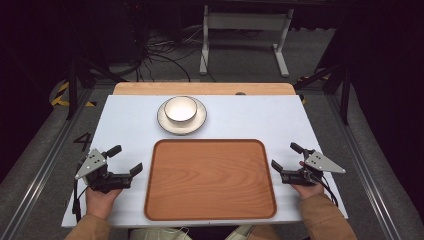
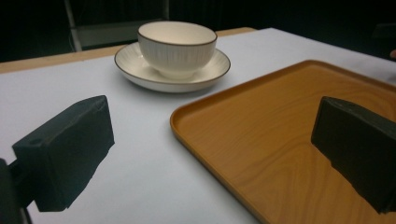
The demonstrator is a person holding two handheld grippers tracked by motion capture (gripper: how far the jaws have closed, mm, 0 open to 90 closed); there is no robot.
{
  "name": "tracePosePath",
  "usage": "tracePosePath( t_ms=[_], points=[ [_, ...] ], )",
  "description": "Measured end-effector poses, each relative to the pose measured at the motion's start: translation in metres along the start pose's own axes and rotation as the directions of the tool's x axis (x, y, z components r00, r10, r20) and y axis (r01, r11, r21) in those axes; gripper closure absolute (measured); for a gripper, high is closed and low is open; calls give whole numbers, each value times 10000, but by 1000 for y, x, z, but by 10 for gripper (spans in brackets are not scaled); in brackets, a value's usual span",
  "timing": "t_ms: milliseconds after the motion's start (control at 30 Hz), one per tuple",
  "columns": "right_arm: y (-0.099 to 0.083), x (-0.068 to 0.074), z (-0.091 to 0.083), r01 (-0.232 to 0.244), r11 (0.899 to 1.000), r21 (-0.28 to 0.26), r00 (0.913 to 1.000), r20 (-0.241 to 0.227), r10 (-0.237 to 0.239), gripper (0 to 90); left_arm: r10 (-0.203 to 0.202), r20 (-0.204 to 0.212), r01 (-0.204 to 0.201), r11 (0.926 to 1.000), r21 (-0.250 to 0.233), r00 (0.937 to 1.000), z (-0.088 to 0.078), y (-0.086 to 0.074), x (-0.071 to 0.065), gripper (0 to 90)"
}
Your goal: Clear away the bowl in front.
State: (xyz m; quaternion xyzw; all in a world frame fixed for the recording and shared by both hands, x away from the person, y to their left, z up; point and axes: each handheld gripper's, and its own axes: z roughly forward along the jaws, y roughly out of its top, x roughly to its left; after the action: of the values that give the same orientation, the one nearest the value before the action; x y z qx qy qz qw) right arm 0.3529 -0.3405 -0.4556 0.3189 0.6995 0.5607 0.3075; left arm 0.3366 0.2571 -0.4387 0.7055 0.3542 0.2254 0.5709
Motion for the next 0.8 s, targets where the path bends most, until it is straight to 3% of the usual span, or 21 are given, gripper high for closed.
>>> tracePosePath(
  t_ms=[400, 500, 567, 733, 800],
  points=[
    [0, 0, 0, 53, 10000, 19, 10000, -57, -53, 34, 349, 111, -347, 9992, -180, 9993, -12, 17, -9, 2],
    [0, 0, 0, 81, 10000, 20, 9999, -84, -80, 34, 282, 244, -278, 9994, -202, 9993, -11, 19, -9, 2],
    [0, 1, 1, 107, 9999, 52, 9999, -99, -107, 34, 36, 559, -17, 9994, -340, 9984, -8, 23, -9, 2],
    [0, 1, 1, 137, 9999, 86, 9999, -85, -136, 34, 378, 438, -351, 9975, -607, 9983, -11, 30, -11, 2],
    [0, 1, 1, 146, 9999, 86, 9999, -84, -146, 34, 229, 390, -204, 9977, -642, 9990, -13, 31, -10, 2]
  ],
)
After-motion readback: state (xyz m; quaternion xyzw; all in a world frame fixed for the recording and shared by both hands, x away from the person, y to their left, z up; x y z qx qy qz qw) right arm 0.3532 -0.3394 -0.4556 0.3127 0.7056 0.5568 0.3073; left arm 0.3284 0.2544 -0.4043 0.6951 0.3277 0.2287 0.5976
